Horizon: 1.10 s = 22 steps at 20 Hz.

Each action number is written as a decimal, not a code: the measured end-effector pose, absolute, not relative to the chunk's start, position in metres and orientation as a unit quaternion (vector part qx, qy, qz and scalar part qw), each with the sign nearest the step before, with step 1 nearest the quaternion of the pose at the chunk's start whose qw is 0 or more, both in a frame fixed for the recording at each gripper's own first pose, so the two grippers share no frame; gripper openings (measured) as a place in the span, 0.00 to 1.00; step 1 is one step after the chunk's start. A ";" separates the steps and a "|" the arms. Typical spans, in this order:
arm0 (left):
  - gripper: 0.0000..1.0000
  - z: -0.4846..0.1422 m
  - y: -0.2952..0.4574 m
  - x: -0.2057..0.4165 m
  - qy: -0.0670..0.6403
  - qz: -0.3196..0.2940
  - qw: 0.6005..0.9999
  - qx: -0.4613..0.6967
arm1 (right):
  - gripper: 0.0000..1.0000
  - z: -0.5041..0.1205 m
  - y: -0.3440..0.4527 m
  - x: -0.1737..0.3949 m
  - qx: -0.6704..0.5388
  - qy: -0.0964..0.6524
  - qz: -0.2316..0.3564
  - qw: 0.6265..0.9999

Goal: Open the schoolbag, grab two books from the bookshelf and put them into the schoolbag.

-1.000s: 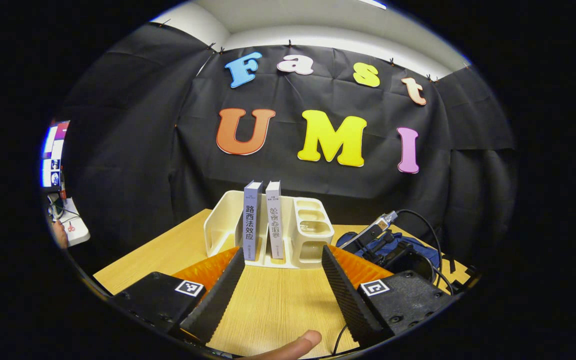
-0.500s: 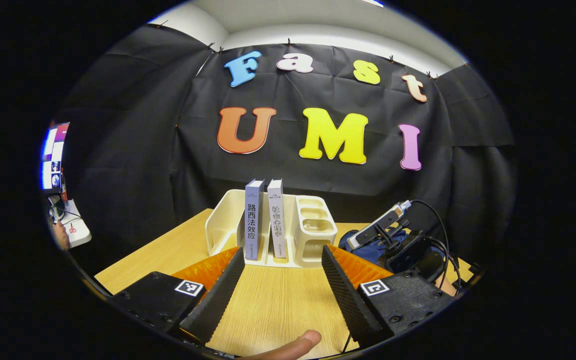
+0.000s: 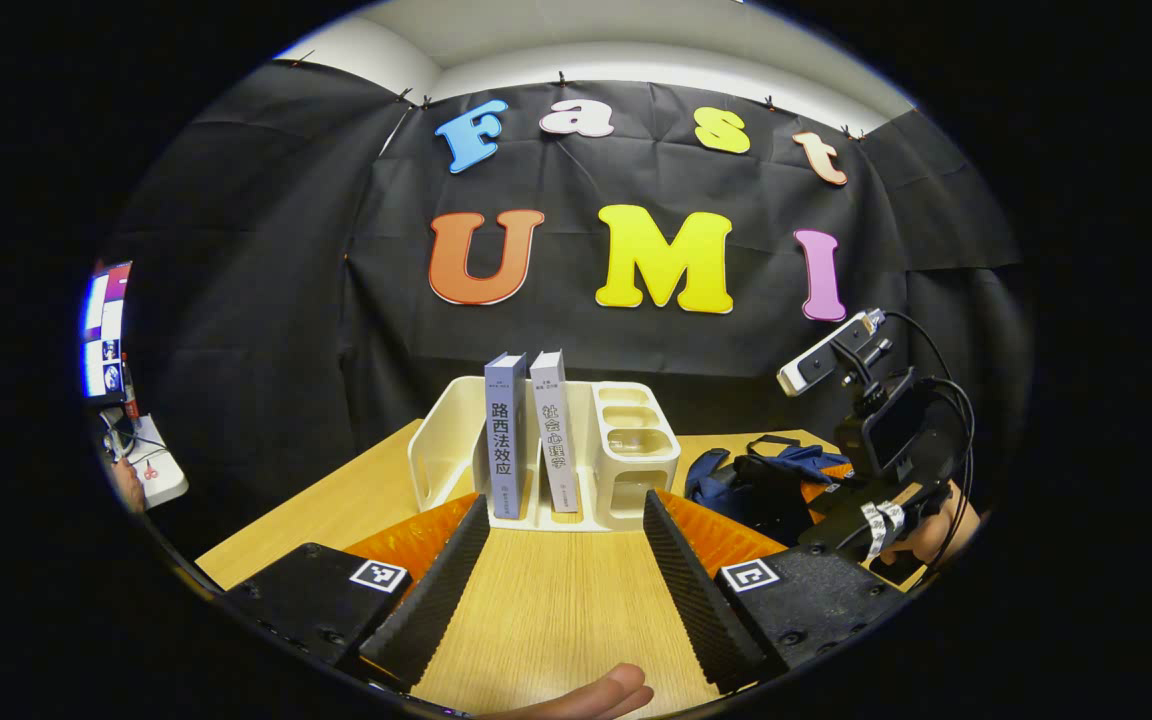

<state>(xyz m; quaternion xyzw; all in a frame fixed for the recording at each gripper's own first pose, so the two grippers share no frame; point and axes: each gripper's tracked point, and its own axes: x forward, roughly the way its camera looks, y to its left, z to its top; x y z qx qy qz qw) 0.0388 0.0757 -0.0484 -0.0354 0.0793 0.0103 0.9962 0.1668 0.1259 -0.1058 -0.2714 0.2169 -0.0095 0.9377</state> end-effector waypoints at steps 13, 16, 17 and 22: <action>0.99 -0.109 0.057 0.071 0.139 0.033 0.990 -0.011 | 0.05 -0.030 0.058 0.191 -0.218 0.165 -0.009 0.962; 0.99 -0.110 0.049 0.072 0.137 0.028 0.990 -0.014 | 0.05 -0.018 0.038 0.197 -0.196 0.153 -0.008 0.969; 0.99 -0.109 0.047 0.072 0.136 0.024 0.990 -0.019 | 0.05 -0.014 0.034 0.199 -0.193 0.149 -0.004 0.970; 0.99 -0.103 0.047 0.089 0.136 0.023 0.990 -0.026 | 0.05 0.014 0.017 0.213 -0.204 0.123 0.003 0.971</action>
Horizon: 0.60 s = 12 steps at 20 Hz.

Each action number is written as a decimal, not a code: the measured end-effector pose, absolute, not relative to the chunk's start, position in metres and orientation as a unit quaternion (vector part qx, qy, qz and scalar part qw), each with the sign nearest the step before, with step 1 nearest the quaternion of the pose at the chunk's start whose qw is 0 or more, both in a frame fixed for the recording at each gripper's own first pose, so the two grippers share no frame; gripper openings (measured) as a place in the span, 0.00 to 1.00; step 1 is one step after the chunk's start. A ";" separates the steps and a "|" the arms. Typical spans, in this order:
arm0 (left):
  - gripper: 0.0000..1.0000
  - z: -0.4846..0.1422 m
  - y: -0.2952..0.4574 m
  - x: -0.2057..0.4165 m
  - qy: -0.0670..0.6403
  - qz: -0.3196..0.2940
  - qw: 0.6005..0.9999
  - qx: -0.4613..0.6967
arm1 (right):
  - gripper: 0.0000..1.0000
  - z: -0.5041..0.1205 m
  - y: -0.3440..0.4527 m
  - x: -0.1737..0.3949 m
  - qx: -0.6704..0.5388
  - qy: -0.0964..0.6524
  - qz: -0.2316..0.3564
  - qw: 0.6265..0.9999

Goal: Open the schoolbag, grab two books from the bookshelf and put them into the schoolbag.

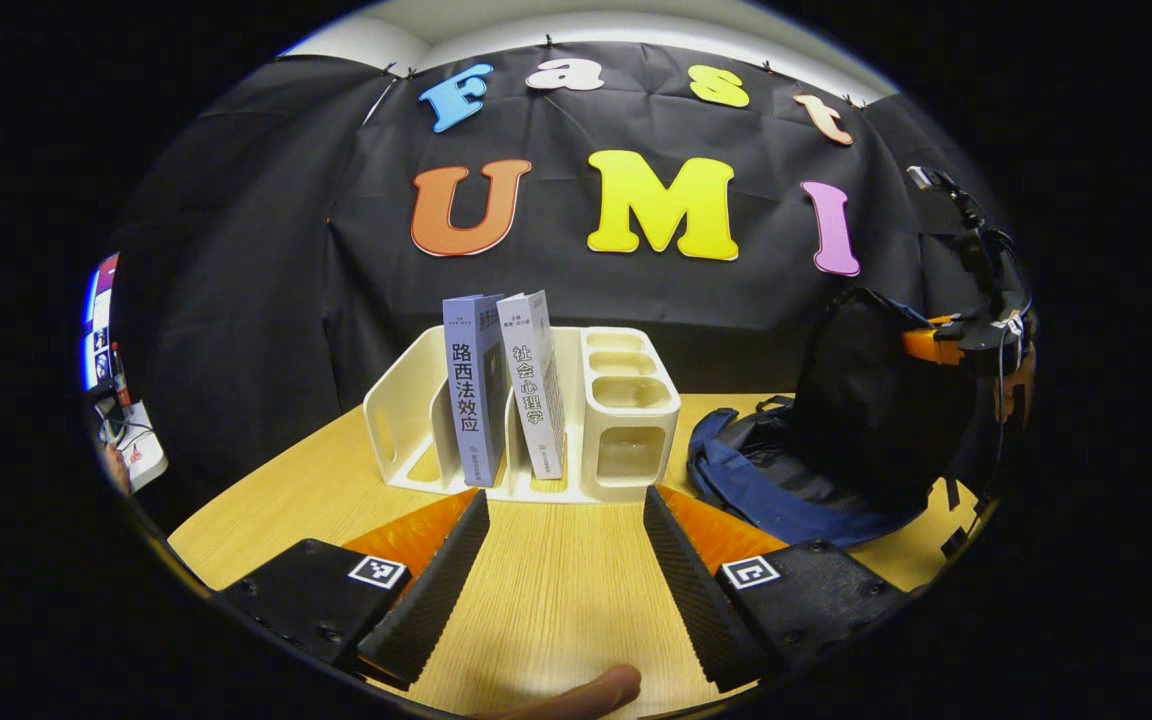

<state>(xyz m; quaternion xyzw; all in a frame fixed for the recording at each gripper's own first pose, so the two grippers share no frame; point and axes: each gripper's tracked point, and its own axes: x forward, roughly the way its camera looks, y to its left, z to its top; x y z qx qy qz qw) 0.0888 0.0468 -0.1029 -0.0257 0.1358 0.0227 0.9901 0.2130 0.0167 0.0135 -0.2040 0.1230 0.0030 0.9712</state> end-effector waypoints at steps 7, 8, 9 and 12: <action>0.98 -0.084 0.053 0.129 0.142 0.028 0.989 0.018 | 0.05 0.028 0.006 0.223 -0.189 0.109 0.013 0.976; 0.98 -0.080 0.057 0.134 0.137 0.034 0.990 0.018 | 0.05 0.029 0.003 0.226 -0.189 0.108 0.011 0.976; 0.99 -0.077 0.060 0.140 0.136 0.038 0.990 0.014 | 0.05 0.028 0.000 0.228 -0.196 0.109 0.009 0.975; 0.98 -0.063 0.064 0.159 0.135 0.035 0.990 -0.006 | 0.05 0.028 -0.005 0.232 -0.207 0.114 0.008 0.972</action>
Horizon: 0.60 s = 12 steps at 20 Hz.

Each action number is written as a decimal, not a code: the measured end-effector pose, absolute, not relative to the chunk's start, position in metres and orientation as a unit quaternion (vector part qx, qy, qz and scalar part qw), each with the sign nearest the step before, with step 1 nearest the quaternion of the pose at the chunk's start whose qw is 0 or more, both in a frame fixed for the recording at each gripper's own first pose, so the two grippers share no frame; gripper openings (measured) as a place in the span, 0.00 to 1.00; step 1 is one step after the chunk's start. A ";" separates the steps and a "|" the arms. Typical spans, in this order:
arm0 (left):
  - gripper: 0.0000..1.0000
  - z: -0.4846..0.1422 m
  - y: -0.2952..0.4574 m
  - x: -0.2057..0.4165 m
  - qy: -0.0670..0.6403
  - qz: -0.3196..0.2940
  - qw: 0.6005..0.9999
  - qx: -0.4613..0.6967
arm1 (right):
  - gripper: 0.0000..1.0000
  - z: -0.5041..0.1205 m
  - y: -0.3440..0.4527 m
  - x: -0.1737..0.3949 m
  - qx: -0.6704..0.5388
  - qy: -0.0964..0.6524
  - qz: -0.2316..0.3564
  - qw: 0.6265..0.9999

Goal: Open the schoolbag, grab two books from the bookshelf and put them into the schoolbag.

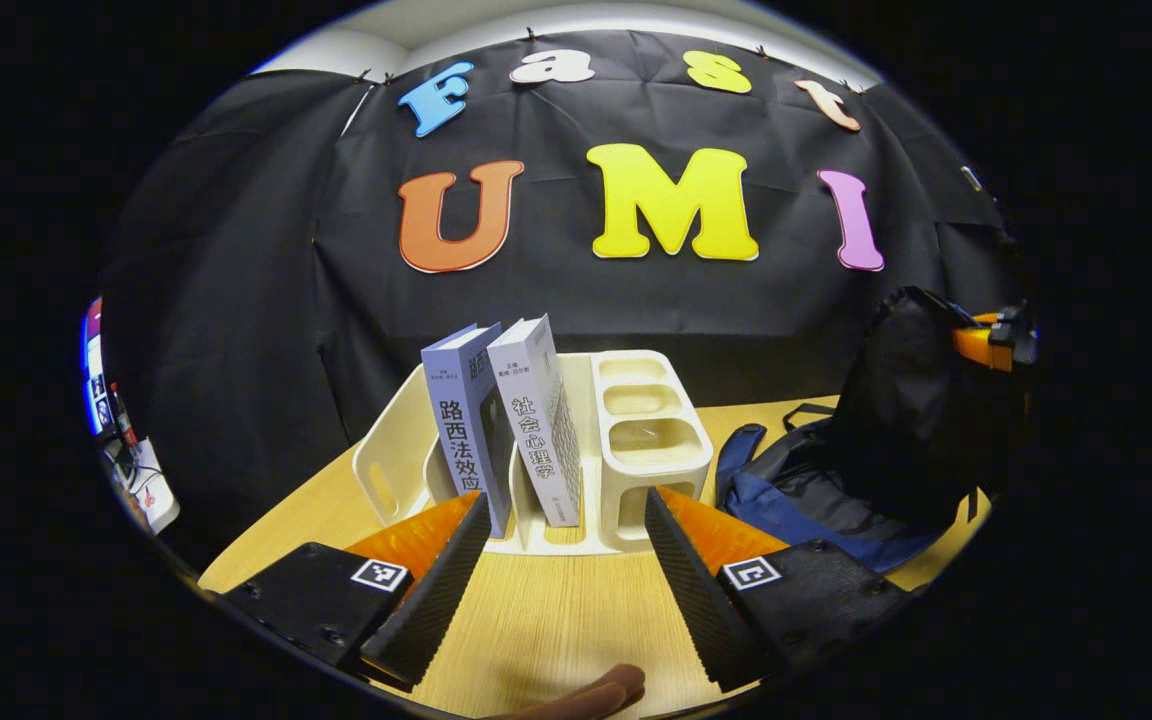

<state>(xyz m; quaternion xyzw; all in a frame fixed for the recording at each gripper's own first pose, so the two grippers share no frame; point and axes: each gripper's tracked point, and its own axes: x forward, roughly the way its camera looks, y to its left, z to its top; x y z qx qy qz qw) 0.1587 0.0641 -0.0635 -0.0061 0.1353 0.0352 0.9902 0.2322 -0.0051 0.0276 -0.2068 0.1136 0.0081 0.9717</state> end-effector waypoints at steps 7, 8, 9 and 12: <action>0.98 0.000 0.095 0.216 0.110 0.053 0.992 0.023 | 0.05 0.023 -0.010 0.234 -0.208 0.118 0.018 0.971; 0.98 0.005 0.096 0.226 0.116 0.049 0.992 0.024 | 0.05 0.024 -0.011 0.235 -0.206 0.118 0.017 0.971; 0.98 0.012 0.095 0.235 0.118 0.042 0.992 0.019 | 0.05 0.024 -0.012 0.234 -0.206 0.119 0.019 0.971; 0.97 0.031 0.095 0.270 0.131 0.024 0.991 0.010 | 0.05 0.021 -0.015 0.232 -0.198 0.121 0.023 0.972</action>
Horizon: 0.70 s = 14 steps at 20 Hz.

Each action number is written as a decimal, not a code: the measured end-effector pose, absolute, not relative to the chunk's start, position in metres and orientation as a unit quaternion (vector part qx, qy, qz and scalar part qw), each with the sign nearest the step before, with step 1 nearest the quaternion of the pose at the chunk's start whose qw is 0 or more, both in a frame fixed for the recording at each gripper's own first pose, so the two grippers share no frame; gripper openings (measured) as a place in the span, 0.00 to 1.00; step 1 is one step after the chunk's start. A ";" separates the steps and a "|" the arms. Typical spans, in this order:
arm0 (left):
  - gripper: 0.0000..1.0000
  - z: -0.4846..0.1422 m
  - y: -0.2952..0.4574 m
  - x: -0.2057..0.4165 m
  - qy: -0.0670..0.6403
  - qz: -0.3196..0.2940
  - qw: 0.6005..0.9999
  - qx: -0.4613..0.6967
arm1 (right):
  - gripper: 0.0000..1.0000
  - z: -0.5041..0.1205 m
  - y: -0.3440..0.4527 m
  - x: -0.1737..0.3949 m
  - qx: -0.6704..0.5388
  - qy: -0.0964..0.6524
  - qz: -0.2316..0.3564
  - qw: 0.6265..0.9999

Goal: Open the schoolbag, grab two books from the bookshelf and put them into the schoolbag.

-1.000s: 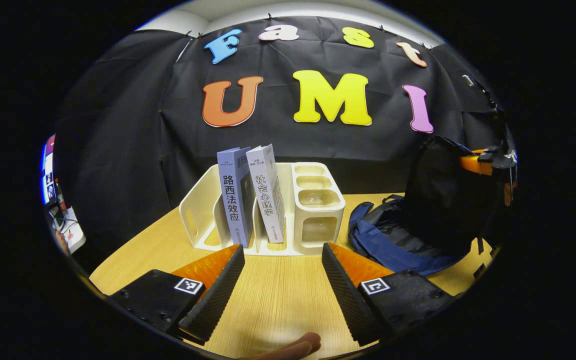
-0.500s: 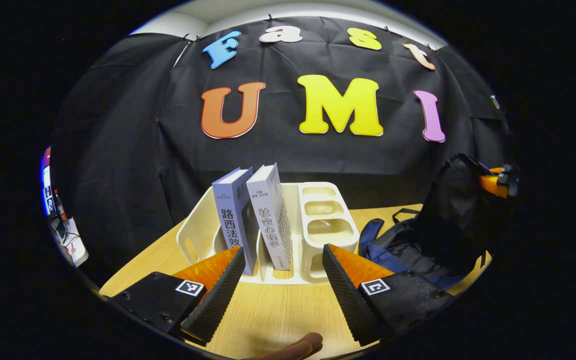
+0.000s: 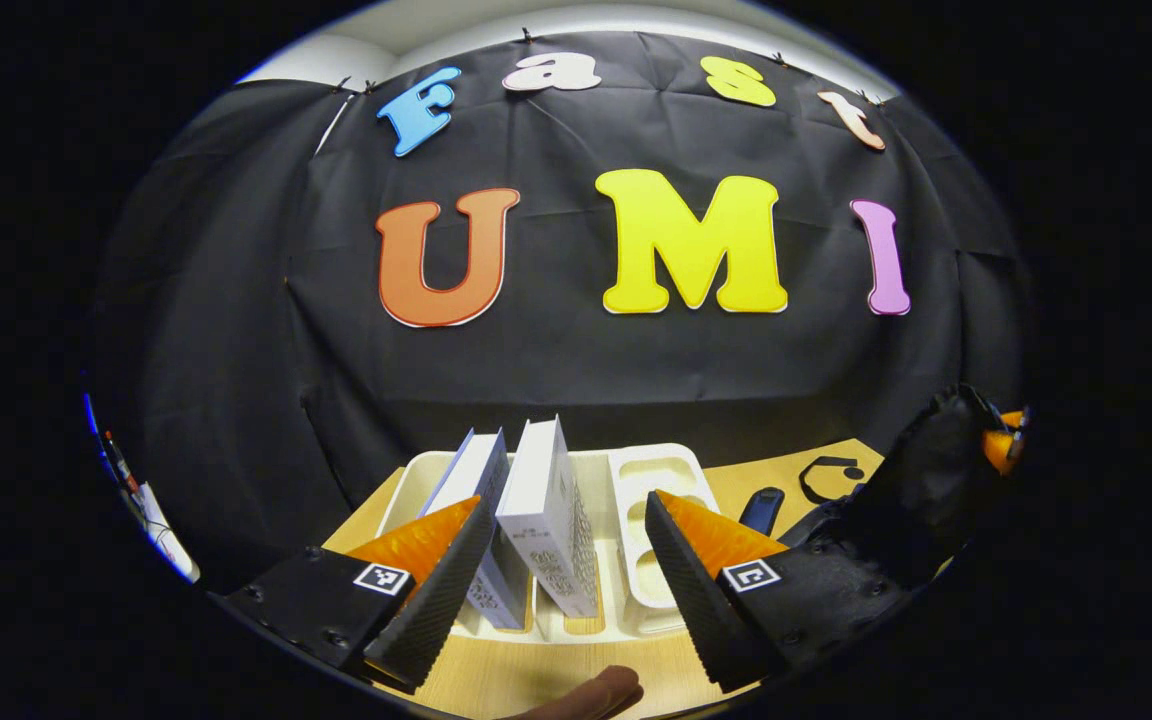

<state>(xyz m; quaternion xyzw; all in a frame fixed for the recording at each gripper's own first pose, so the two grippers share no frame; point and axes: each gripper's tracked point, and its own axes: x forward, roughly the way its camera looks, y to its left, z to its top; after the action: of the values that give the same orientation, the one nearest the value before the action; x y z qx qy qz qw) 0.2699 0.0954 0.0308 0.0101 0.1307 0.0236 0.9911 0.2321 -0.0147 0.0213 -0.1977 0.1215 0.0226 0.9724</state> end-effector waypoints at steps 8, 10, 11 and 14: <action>0.97 0.034 0.109 0.346 0.226 0.000 0.973 0.038 | 0.05 0.015 -0.024 0.223 -0.192 0.118 0.029 0.974; 0.96 0.024 0.110 0.355 0.261 -0.006 0.965 0.025 | 0.05 0.012 -0.024 0.221 -0.188 0.121 0.031 0.974; 0.96 0.023 0.116 0.359 0.267 -0.005 0.963 0.033 | 0.05 0.010 -0.023 0.219 -0.186 0.122 0.033 0.974; 0.96 0.016 0.124 0.364 0.280 -0.006 0.958 0.058 | 0.05 0.008 -0.023 0.214 -0.191 0.120 0.038 0.973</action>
<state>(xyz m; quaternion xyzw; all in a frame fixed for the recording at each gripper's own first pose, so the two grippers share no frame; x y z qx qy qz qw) 0.3638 0.1236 0.0162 0.0579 0.2796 -0.0060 0.9584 0.2144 -0.0227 0.0077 -0.1913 0.1197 0.0376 0.9735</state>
